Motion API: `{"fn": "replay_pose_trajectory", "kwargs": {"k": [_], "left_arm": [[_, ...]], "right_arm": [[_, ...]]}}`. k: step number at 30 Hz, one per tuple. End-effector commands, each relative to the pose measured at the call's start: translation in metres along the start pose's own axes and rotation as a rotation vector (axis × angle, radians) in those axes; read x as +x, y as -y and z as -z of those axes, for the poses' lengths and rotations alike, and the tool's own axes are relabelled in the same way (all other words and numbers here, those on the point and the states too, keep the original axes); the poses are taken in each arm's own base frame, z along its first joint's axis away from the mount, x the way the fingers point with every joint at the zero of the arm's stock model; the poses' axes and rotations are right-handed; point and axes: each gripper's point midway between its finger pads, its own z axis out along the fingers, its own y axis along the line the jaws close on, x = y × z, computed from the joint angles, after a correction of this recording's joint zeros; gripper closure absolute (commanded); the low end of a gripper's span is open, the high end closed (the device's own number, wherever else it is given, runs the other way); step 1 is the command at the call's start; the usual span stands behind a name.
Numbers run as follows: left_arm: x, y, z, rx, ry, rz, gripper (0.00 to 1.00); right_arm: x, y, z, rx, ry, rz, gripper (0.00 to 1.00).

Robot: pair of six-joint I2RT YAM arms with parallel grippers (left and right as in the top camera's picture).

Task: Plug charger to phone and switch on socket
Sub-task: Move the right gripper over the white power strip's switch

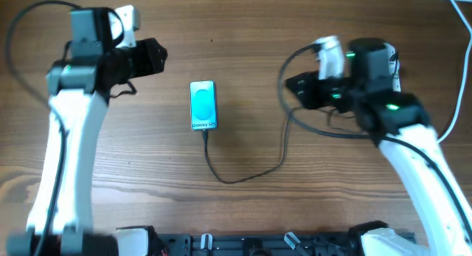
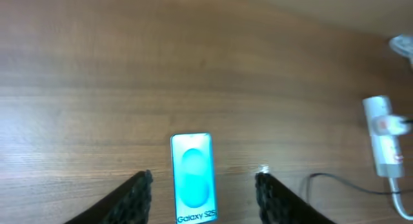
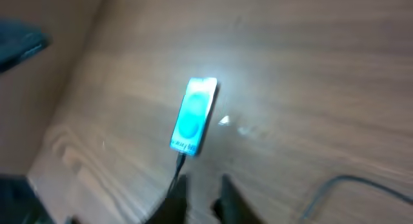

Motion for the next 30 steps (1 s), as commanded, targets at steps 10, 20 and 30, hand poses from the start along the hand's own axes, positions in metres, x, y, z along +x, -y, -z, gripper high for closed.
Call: {"fn": "replay_pose_trajectory", "kwargs": {"k": [10, 20, 30], "left_arm": [[-0.007, 0.017, 0.044, 0.031, 0.091, -0.002, 0.0], [-0.007, 0.017, 0.044, 0.031, 0.089, -0.002, 0.0], [-0.007, 0.017, 0.044, 0.031, 0.089, -0.002, 0.0]], "right_arm": [[-0.025, 0.129, 0.116, 0.28, 0.246, -0.313, 0.96], [-0.012, 0.255, 0.168, 0.451, 0.374, -0.6, 0.96], [-0.01, 0.33, 0.145, 0.428, 0.381, -0.69, 0.96]]}}
